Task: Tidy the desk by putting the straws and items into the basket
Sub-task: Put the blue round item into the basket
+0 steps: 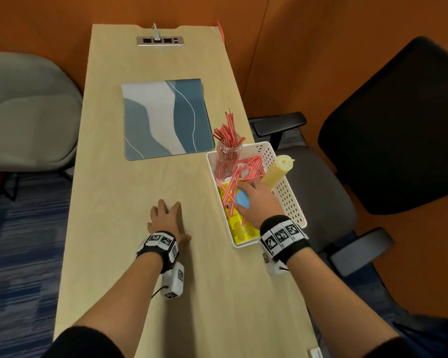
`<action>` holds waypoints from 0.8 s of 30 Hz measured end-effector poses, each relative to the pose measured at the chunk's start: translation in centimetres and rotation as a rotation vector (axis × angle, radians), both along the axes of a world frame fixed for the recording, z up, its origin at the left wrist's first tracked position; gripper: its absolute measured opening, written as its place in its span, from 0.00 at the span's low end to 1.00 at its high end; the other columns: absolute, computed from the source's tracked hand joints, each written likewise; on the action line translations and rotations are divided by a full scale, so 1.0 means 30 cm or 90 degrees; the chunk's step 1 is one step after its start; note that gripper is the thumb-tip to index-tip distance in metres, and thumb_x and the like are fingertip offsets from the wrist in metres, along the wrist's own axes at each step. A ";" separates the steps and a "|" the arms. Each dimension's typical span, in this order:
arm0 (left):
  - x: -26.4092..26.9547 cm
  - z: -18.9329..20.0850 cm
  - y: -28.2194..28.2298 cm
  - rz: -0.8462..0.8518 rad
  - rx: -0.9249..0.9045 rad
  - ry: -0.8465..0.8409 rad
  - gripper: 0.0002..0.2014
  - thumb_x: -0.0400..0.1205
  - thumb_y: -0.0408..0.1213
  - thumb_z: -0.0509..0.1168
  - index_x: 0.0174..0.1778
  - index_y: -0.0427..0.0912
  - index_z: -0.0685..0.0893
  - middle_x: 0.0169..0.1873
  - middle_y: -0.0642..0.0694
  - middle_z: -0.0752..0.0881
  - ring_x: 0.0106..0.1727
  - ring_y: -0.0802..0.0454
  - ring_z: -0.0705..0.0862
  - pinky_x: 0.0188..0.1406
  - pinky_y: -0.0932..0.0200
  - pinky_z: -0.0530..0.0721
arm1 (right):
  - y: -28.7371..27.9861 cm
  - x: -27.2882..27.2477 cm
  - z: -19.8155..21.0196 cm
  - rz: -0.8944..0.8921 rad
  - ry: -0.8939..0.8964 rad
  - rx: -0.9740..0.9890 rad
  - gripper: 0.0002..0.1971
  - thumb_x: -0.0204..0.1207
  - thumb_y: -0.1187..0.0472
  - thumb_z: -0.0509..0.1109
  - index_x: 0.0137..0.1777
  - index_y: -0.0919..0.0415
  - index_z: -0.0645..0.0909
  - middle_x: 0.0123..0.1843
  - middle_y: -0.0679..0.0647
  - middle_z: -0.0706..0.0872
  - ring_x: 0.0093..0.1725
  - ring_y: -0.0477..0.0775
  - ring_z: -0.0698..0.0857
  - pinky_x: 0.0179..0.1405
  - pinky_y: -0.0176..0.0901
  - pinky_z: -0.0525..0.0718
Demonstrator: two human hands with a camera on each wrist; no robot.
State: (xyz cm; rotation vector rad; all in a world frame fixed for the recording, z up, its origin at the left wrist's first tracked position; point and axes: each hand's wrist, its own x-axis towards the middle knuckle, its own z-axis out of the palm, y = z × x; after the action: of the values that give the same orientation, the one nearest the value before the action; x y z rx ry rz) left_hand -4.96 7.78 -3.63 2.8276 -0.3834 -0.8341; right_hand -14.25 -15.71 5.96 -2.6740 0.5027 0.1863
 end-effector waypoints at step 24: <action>0.449 0.198 -0.515 0.046 -0.402 0.080 0.21 0.79 0.17 0.51 0.35 0.45 0.81 0.40 0.43 0.85 0.46 0.50 0.85 0.54 0.55 0.82 | 0.066 -0.358 -0.141 -0.873 -0.223 0.455 0.43 0.78 0.50 0.73 0.84 0.39 0.47 0.71 0.61 0.76 0.60 0.67 0.86 0.38 0.49 0.92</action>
State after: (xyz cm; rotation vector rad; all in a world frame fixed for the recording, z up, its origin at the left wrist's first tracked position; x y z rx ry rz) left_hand 8.49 -7.67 2.30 2.1827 -0.4308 -0.7115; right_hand -25.00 -13.73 1.73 -1.2139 1.5908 -0.4137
